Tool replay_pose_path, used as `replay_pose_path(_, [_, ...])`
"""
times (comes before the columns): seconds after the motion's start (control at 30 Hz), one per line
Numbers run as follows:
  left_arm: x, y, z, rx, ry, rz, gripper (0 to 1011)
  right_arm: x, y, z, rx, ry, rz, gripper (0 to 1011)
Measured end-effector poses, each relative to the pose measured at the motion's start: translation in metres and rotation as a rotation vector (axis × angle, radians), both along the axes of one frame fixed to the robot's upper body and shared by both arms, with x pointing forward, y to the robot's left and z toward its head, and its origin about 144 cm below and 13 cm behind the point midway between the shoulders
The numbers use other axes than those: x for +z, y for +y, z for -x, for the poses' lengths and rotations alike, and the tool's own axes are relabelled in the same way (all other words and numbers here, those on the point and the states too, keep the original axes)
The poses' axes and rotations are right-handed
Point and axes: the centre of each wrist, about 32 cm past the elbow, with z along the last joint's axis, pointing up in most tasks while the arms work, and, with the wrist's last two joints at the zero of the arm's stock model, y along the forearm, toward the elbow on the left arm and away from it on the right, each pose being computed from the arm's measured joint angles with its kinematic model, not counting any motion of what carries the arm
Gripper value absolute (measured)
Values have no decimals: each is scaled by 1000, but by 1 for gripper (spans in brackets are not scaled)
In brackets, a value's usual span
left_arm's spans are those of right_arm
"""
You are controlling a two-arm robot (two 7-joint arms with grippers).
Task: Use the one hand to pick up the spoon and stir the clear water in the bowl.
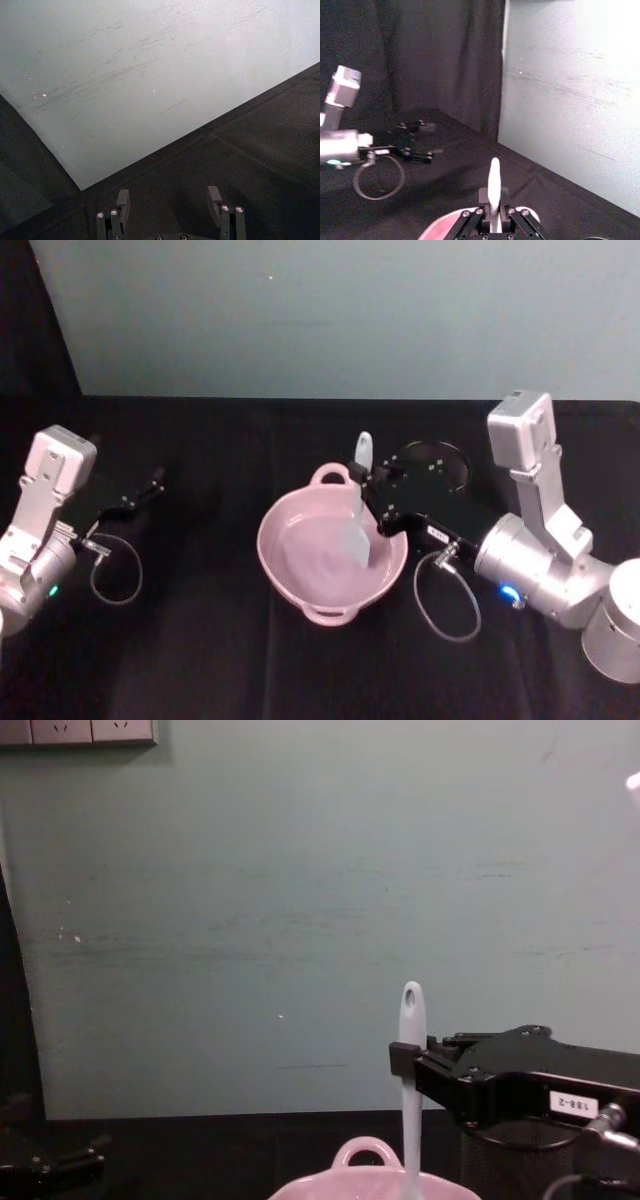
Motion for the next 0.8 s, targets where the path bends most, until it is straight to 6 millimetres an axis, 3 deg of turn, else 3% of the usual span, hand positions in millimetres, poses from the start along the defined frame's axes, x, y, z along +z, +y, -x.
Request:
replay_pose_path(0.37, [0,0,0,0,0,0,1011,-1,13,15,87,32,-53,112])
replay_pose_path(0.8, [0,0,0,0,0,0,1011,-15,44,-9,89,-24,-51,112])
